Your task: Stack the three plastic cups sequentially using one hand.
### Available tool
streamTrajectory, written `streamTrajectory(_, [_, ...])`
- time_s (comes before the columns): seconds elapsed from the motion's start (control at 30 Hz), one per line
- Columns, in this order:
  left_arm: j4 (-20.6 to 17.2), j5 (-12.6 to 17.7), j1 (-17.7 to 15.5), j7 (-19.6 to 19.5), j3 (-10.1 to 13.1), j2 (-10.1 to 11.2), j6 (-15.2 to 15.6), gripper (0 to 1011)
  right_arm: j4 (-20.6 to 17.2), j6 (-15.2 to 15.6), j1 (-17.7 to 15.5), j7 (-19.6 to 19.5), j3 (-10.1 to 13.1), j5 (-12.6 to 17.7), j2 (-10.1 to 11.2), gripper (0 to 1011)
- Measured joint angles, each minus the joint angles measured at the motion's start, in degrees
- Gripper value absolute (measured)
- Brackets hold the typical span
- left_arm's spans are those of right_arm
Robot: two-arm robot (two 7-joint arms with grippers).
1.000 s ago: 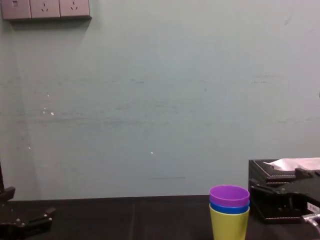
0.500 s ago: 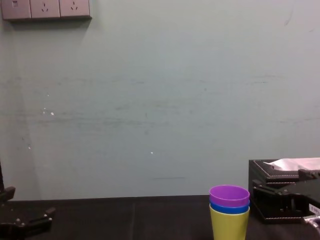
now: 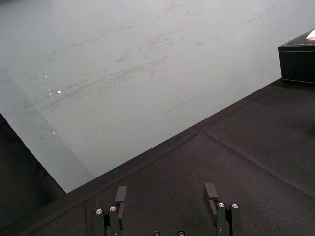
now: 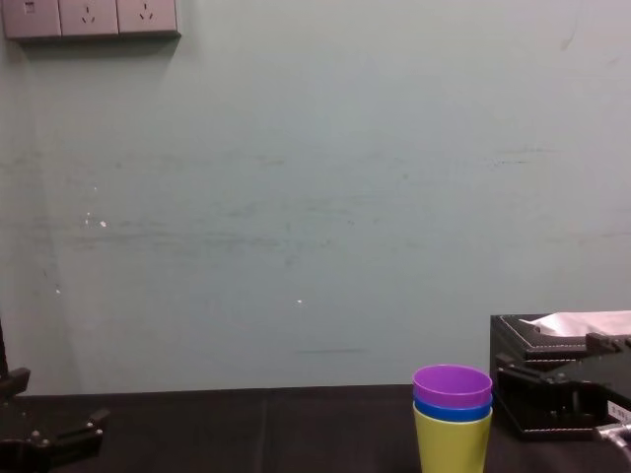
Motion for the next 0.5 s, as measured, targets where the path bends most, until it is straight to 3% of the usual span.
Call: streamTrajectory(0.5, [0.0,0.0,0.0,0.0,0.0,0.0,0.0,1000,0.0,0.1,0.1,0.2,0.0,0.1,0.1,1002])
